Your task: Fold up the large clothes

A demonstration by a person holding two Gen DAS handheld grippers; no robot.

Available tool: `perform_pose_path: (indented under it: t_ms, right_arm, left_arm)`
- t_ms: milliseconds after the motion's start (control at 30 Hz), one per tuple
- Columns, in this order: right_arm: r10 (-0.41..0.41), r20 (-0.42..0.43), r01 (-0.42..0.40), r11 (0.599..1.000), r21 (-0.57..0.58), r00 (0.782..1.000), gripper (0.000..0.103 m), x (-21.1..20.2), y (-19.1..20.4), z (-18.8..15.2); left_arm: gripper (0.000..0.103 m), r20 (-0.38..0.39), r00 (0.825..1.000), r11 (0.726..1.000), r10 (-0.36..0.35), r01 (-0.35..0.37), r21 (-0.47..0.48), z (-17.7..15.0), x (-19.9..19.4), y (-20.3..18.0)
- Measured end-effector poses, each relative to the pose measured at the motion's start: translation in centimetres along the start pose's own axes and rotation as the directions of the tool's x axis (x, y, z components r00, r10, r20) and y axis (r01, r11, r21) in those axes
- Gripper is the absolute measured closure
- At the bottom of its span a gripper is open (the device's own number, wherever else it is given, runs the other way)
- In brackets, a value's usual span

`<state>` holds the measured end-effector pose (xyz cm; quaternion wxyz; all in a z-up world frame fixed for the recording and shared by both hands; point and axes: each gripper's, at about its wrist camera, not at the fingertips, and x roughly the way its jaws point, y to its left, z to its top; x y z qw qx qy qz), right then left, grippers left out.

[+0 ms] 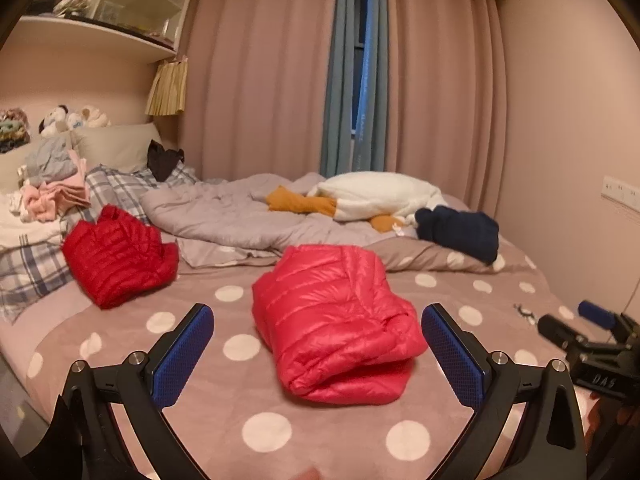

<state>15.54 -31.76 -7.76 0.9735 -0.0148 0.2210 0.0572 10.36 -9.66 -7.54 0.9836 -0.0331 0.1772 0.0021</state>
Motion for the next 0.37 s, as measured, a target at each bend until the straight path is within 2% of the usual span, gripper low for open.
perform_pose_path:
  t_ms: [167,333,367]
  right_arm:
    - [-0.019,0.007,0.019,1.0,0.008,1.0,0.0,-0.11,-0.44,0.18]
    - [-0.024,-0.006,0.024,1.0,0.007,1.0,0.0,0.22,-0.57,0.14]
    - [-0.027,-0.008,0.027,1.0,0.004,1.0,0.0,0.29,-0.5,0.17]
  left_arm:
    - [0.0,0.016,0.999,0.998,0.051,-0.051,0.03,-0.03,-0.04,-0.5]
    - [0.0,0.037,0.999,0.999,0.026,-0.027,0.02,-0.04,-0.1,-0.22]
    - [0.0,0.048,0.998,0.999,0.047,-0.049,0.022,-0.02,-0.19,-0.24]
